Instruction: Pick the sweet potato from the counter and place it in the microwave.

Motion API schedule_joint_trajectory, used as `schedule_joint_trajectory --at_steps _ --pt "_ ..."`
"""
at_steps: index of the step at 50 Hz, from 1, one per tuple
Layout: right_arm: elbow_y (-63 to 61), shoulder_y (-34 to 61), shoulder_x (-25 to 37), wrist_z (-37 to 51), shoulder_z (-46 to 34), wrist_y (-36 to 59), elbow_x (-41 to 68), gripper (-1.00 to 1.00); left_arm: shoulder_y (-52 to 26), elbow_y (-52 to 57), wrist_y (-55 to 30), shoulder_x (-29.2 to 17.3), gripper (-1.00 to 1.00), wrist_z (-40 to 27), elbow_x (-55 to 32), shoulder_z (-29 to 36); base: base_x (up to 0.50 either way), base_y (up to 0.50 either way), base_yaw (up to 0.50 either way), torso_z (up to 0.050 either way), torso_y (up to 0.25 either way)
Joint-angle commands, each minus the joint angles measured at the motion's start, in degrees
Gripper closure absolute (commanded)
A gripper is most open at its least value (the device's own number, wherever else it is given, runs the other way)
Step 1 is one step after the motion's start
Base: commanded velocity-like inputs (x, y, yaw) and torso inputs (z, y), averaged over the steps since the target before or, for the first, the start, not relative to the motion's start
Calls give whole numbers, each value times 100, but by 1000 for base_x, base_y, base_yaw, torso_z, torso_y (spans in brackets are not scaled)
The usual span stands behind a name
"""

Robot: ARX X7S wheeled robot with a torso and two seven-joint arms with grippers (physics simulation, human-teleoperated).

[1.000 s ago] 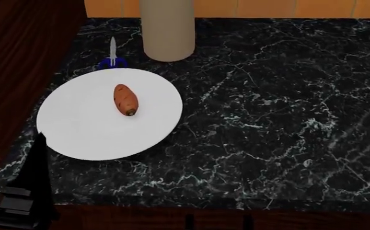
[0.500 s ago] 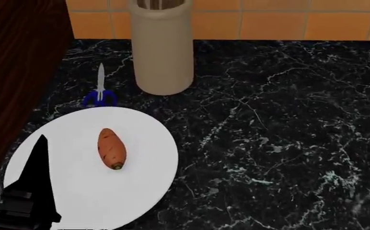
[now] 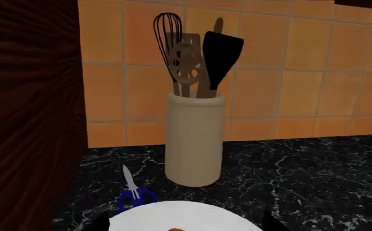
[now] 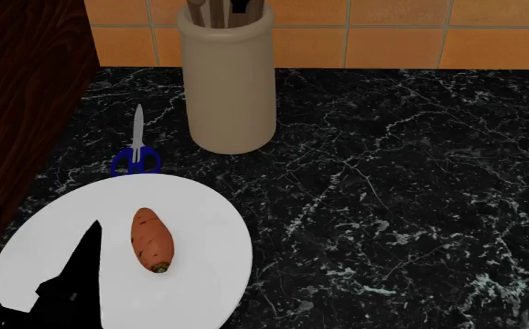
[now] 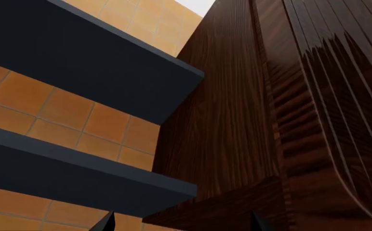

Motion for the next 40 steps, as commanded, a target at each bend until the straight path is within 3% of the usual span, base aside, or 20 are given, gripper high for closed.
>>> schedule_joint_trajectory --at_steps 1,8,17,33,40 --pt "-1 -1 -322 -252 -92 -175 -38 -100 -1215 -240 -1967 -151 -100 -1242 -2538 -284 0 0 0 0 0" --pt "-1 -1 -392 -289 -245 -193 -113 -100 -2033 -1345 -2349 -186 -100 -3122 -4775 -105 0 0 0 0 0" --pt "-1 -1 12 70 -515 -66 -242 -100 -2497 -2345 -2232 -219 -100 -3917 -5558 430 0 0 0 0 0" --pt "-1 0 458 439 -706 131 -335 -100 -2935 -3386 -2244 84 -100 -3143 -4434 911 0 0 0 0 0" --pt "-1 0 361 349 -732 105 -369 -100 -3132 -3751 -2125 222 -100 -2724 -3895 1169 0 0 0 0 0"
